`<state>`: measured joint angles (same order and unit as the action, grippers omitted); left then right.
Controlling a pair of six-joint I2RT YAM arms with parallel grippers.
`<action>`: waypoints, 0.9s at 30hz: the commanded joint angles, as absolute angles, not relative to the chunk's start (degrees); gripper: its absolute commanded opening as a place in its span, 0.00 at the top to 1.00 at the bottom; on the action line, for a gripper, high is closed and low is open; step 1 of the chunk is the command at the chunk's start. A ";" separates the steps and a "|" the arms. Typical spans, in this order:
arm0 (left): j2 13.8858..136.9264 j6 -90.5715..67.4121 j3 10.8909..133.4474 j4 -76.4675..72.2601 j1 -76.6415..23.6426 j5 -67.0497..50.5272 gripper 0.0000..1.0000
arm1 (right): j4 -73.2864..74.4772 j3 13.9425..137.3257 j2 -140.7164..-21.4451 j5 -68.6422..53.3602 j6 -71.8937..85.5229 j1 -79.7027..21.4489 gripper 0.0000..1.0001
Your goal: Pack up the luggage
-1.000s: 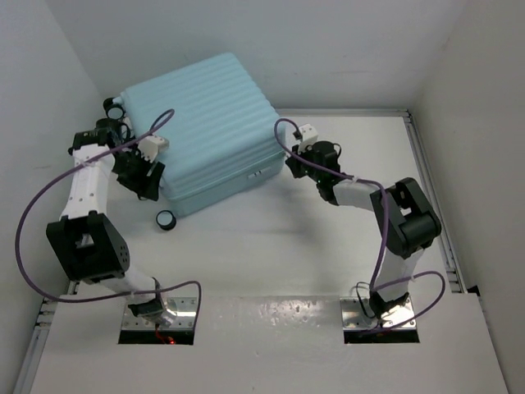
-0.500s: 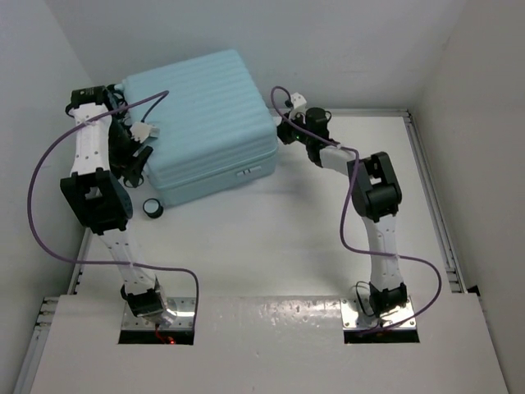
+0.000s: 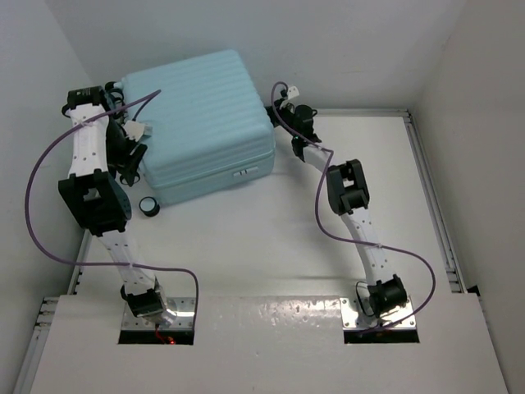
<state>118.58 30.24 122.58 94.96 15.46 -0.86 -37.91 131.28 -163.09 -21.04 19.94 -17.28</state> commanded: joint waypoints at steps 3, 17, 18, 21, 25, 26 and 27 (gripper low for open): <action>126.65 21.53 120.32 50.10 14.77 -4.92 1.00 | -43.24 133.59 -166.46 -0.54 23.11 -16.08 1.00; 118.49 14.07 135.34 49.57 14.77 -4.03 0.00 | -52.39 101.27 -141.90 -11.32 26.63 -13.63 0.17; 117.08 14.06 136.22 49.57 14.16 -6.83 0.00 | -51.77 98.90 -136.81 -12.03 26.46 -13.28 0.15; 110.60 15.20 135.02 49.57 13.62 -6.86 0.00 | -46.42 84.77 -120.41 -17.30 22.52 -11.78 0.09; 100.22 13.81 121.88 48.70 17.11 -14.01 0.00 | -28.33 76.56 -105.58 -18.37 17.78 -11.42 0.03; 98.11 12.58 118.42 46.86 18.27 -16.24 0.00 | -23.43 73.94 -103.64 -18.46 16.80 -11.08 0.03; 96.26 10.05 115.52 46.24 19.24 -18.00 0.00 | -17.55 73.48 -97.97 -18.54 14.96 -10.73 0.00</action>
